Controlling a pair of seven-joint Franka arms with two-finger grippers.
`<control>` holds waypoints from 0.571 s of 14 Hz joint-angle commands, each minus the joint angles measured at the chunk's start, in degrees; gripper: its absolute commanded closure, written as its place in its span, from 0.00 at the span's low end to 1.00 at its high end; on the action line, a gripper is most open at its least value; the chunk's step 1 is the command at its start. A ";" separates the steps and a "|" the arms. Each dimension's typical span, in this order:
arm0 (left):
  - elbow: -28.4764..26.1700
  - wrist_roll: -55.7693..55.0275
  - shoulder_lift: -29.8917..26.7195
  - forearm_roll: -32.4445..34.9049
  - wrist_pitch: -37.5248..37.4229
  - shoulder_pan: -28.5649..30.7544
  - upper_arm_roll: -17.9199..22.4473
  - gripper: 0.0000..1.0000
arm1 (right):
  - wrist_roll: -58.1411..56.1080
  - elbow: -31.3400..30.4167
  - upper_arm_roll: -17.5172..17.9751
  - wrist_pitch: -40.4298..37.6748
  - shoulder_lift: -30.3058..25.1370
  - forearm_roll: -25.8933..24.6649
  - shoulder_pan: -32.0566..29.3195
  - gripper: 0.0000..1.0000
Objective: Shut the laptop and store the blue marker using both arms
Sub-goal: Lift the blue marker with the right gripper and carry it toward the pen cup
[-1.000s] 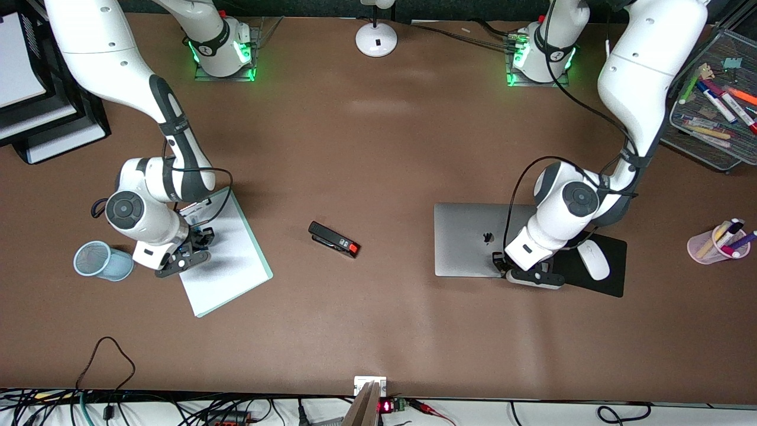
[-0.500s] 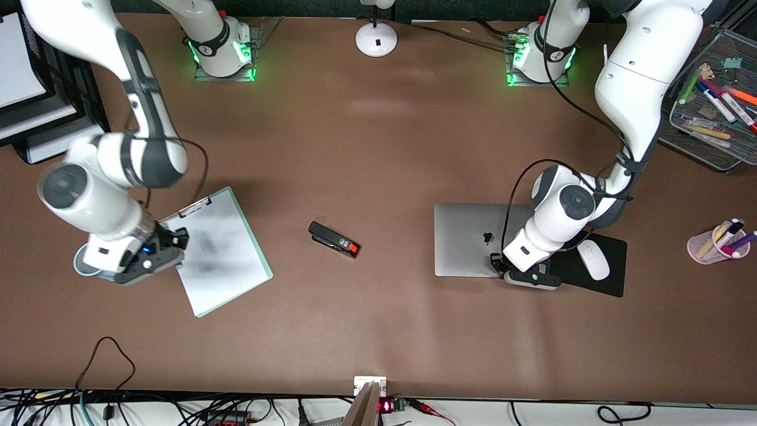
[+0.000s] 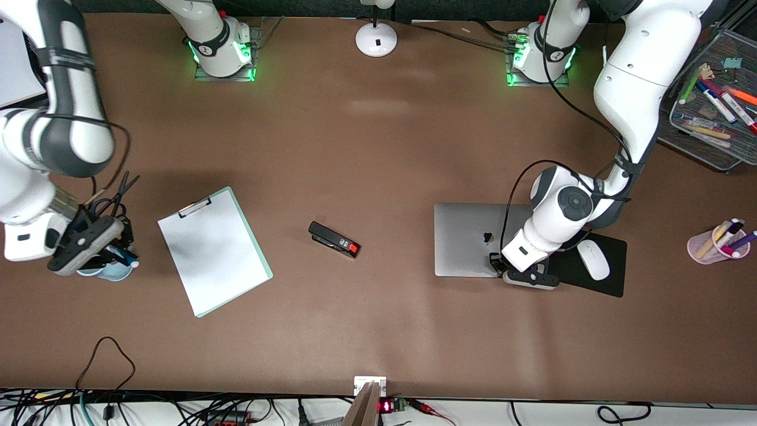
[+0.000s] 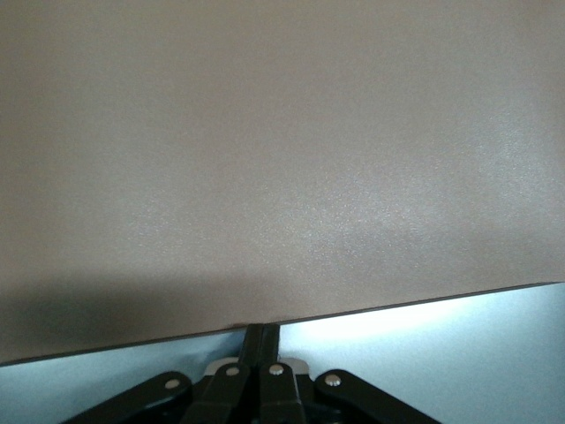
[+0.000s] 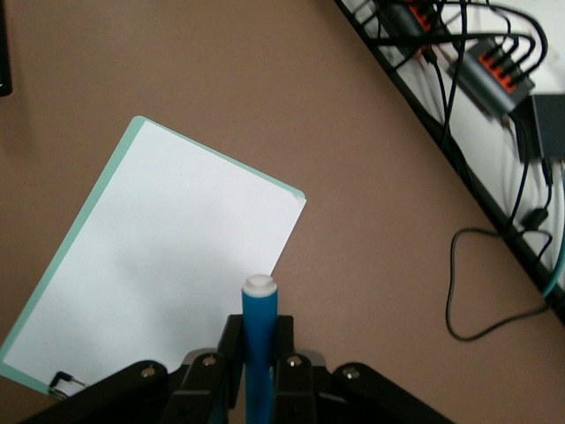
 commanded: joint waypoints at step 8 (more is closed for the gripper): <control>1.66 0.44 -3.78 1.59 -6.90 0.52 -0.07 1.00 | -39.76 13.00 0.75 -23.57 9.36 24.28 -14.01 0.93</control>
